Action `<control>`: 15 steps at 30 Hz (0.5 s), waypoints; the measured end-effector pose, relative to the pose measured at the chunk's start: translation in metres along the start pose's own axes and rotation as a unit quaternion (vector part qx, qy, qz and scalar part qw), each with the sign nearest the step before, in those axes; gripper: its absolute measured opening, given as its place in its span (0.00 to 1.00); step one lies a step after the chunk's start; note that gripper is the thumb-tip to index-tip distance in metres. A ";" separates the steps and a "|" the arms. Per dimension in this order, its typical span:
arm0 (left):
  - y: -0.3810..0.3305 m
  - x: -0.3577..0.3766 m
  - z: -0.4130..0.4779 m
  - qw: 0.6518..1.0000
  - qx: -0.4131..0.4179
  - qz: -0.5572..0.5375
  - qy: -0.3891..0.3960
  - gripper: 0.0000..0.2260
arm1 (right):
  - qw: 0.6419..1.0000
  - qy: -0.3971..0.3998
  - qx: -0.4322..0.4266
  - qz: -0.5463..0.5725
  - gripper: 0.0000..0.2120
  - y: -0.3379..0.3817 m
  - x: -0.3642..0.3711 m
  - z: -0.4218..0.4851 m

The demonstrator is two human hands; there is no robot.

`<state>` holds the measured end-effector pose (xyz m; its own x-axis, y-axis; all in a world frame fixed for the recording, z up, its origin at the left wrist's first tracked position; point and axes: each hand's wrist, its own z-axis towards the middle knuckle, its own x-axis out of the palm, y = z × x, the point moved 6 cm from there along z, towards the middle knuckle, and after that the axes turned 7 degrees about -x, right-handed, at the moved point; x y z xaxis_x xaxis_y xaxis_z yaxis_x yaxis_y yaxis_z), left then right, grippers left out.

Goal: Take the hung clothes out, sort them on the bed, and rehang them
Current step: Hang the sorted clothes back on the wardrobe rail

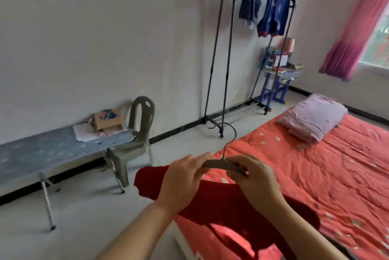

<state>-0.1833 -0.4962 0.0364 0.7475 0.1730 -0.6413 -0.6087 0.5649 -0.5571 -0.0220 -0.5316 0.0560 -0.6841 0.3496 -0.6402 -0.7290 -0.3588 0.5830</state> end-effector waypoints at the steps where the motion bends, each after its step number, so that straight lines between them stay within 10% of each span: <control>1: 0.011 -0.032 -0.003 1.000 -0.008 0.013 -0.027 0.18 | 1.000 0.008 -0.027 0.009 0.17 0.027 0.016 0.010; 15: 0.151 -0.374 -0.066 0.904 -0.170 0.203 -0.335 0.15 | 0.927 0.068 -0.364 0.066 0.26 0.298 0.223 0.121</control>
<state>-0.5720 -0.5288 0.1572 0.3674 0.8252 -0.4291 -0.8306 0.0835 -0.5506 -0.3954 -0.4557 0.1477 -0.7205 0.1658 -0.6734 -0.3943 -0.8967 0.2012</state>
